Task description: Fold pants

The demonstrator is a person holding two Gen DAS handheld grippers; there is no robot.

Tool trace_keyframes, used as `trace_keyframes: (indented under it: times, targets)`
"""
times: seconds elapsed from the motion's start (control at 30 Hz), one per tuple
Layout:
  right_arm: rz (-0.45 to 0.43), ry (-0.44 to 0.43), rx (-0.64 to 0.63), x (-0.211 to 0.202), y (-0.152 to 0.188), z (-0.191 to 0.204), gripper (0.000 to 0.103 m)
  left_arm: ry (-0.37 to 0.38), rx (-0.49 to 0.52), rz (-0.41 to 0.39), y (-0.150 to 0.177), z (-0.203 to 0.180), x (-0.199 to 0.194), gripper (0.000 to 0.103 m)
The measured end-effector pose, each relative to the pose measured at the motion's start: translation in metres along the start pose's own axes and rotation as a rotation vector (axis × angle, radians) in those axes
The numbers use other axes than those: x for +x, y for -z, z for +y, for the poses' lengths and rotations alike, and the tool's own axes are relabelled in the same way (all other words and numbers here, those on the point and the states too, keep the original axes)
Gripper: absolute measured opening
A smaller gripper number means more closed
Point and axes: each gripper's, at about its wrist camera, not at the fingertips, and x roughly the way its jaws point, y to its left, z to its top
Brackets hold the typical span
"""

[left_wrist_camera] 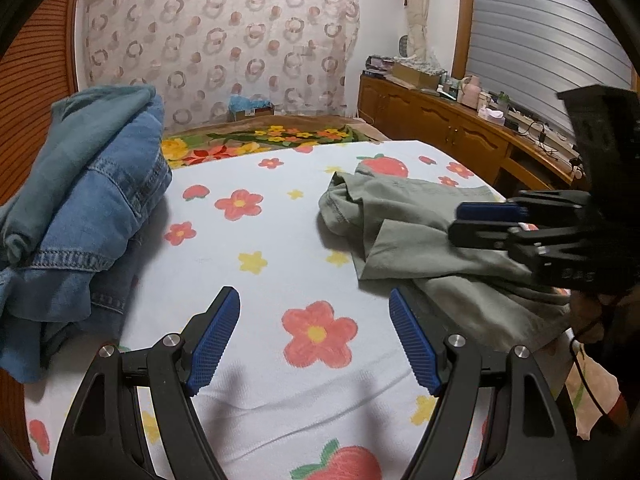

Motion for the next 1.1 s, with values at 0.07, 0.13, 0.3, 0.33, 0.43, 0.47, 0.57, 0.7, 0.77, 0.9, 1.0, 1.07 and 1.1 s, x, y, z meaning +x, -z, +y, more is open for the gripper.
trace_keyframes:
  times: [0.07,0.13,0.3,0.33,0.43,0.47,0.57,0.7,0.77,0.9,1.0,1.07,1.1]
  targets:
    - [0.023,0.014,-0.009,0.01,-0.002,-0.001,0.031,-0.002,0.0,0.007,0.002,0.001,0.002,0.078]
    - [0.041,0.025,-0.012,0.018,-0.004,-0.003,0.031,-0.002,0.0,0.015,0.004,0.002,0.004,0.078]
    - [0.073,0.034,-0.017,0.036,-0.012,0.002,0.031,0.004,0.002,0.019,0.006,-0.001,0.005,0.078]
    - [0.081,0.033,-0.027,0.038,-0.012,0.003,0.031,0.006,0.004,0.019,0.006,-0.001,0.005,0.078]
    - [0.108,0.038,-0.049,0.042,-0.011,0.005,0.031,0.009,0.004,0.019,0.005,-0.002,0.004,0.078]
    - [0.107,0.036,-0.053,0.04,-0.011,0.005,0.023,0.011,0.004,0.019,0.005,-0.003,0.004,0.078]
    - [0.087,0.028,-0.05,0.031,-0.01,0.0,0.008,0.01,0.01,0.016,0.004,-0.005,0.003,0.078]
    - [0.043,0.044,-0.009,0.016,-0.011,-0.011,0.002,0.01,0.013,0.013,0.002,-0.008,0.003,0.078]
    - [0.024,0.047,0.002,0.009,-0.011,-0.015,0.0,0.012,0.015,0.01,0.001,-0.009,0.003,0.078]
    - [0.005,0.025,0.009,0.005,-0.01,-0.016,0.0,0.015,0.021,0.01,0.001,-0.012,0.003,0.078]
    - [0.014,-0.028,0.009,0.01,-0.01,-0.01,0.001,0.015,0.019,0.01,0.001,-0.013,0.003,0.078]
    - [0.027,-0.023,-0.02,0.019,-0.01,-0.003,0.016,0.015,0.019,0.012,0.001,-0.014,0.004,0.078]
    - [0.035,-0.025,-0.03,0.023,-0.011,-0.001,0.019,0.014,0.019,0.013,0.001,-0.014,0.004,0.078]
